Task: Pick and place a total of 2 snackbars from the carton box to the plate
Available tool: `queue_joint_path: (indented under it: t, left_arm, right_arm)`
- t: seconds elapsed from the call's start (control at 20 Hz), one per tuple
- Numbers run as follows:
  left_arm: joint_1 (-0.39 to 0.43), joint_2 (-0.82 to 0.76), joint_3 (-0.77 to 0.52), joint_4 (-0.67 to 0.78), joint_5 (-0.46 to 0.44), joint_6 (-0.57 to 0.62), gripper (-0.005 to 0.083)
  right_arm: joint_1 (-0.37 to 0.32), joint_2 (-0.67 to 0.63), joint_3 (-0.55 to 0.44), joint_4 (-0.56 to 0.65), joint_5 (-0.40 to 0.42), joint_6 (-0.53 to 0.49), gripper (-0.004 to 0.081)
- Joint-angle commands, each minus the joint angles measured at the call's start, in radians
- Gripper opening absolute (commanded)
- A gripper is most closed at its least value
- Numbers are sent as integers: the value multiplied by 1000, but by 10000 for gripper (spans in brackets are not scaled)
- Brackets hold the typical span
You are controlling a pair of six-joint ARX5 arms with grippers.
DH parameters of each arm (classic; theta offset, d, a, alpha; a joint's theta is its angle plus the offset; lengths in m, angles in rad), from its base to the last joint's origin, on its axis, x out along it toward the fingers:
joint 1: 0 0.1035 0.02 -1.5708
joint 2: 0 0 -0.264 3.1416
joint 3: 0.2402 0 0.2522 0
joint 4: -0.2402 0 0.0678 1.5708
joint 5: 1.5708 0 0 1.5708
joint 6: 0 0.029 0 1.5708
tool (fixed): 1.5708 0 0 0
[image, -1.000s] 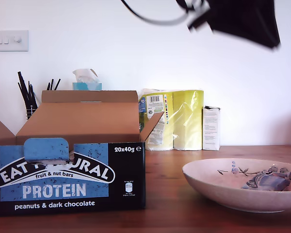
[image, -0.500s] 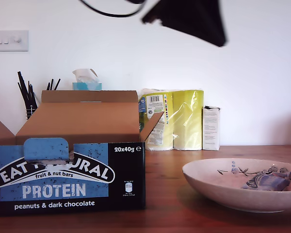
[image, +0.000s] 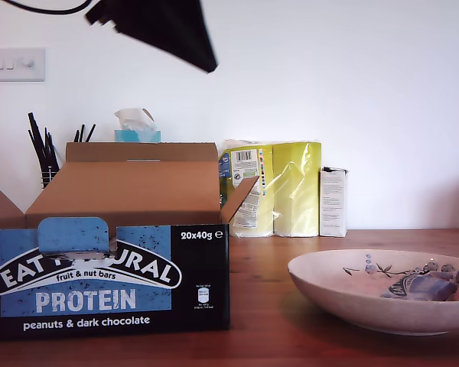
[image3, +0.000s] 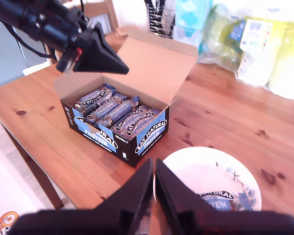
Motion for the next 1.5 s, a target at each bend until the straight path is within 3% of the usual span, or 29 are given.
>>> queue_joint_path:
  t: [0.0, 0.25, 0.45, 0.8, 0.9, 1.0, 1.1, 1.15, 1.45]
  left_arm:
    - [13, -16, -31, -11, -13, -10, -24]
    - [45, -20, -70, -22, -25, -28, -24]
    - [82, -20, -72, -51, -29, -42, -24]
    - [180, 11, -72, -128, -38, -220, -10]
    - [181, 55, -72, -131, -26, -262, 140]
    - [181, 113, -71, -129, 20, -284, 400]
    - [181, 161, -61, -130, 53, -295, 592]
    - [181, 180, -55, -130, 60, -299, 632]
    - [205, 241, -39, -175, 36, -356, 633]
  right_arm:
    - [16, 28, -1, 27, -31, -4, -13]
    - [55, 111, -7, 103, -103, -32, -13]
    - [86, 157, -38, 140, -111, -55, -13]
    - [127, 164, -83, 174, -108, 9, -13]
    - [140, 164, -93, 174, -107, 28, -13]
    - [143, 164, -95, 178, -97, 27, -13]
    - [143, 164, -95, 185, -84, 24, -13]
    - [143, 164, -95, 187, -84, 24, -13]
    - [143, 164, -95, 193, -82, 23, -13]
